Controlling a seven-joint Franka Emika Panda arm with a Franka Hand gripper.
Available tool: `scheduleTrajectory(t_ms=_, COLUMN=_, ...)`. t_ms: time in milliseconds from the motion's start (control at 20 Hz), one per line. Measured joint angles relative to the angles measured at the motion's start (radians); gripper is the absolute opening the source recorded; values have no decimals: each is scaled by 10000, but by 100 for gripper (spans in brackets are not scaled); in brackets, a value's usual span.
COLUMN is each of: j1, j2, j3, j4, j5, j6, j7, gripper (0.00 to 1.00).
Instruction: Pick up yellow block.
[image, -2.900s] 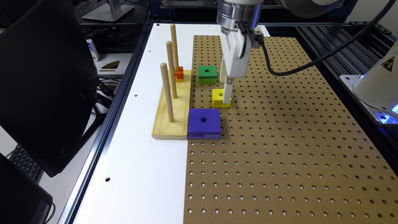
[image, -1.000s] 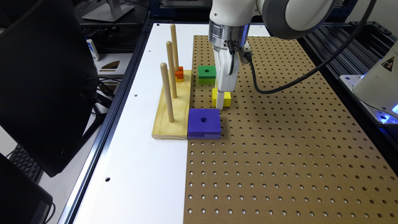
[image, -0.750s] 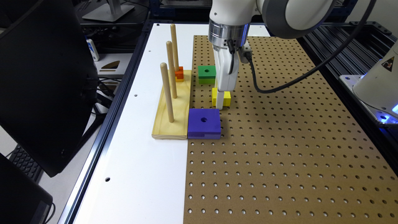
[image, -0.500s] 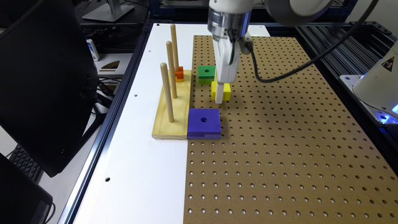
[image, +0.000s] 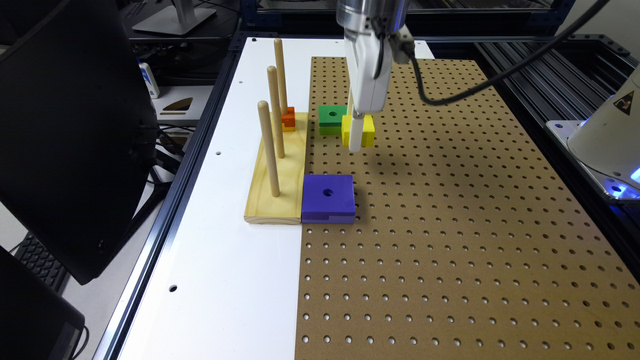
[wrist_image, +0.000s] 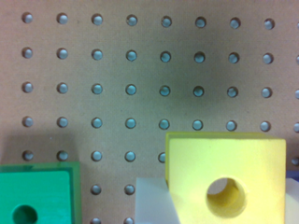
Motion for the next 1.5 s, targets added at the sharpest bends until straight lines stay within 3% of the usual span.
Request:
scheduleTrajectory(t_ms=100, j1=0, j2=-260, j3=0, j4=-4, j5=0, j6=-281, j7=0, gripper=0)
scheduleTrajectory(t_ms=400, j1=0, j2=-504, j3=0, j4=-8, j5=0, j6=-443, j7=0, gripper=0)
scheduleTrajectory(t_ms=650, j1=0, j2=-1598, j3=1, j4=1, j5=3, j6=-1517, j7=0, gripper=0)
scheduleTrajectory(t_ms=1100, j1=0, j2=-2527, j3=1, j4=63, j5=3, j6=-2385, j7=1, gripper=0)
scheduleTrajectory(t_ms=1500, j1=0, j2=-2607, j3=2, j4=62, j5=4, j6=-2462, j7=1, gripper=0)
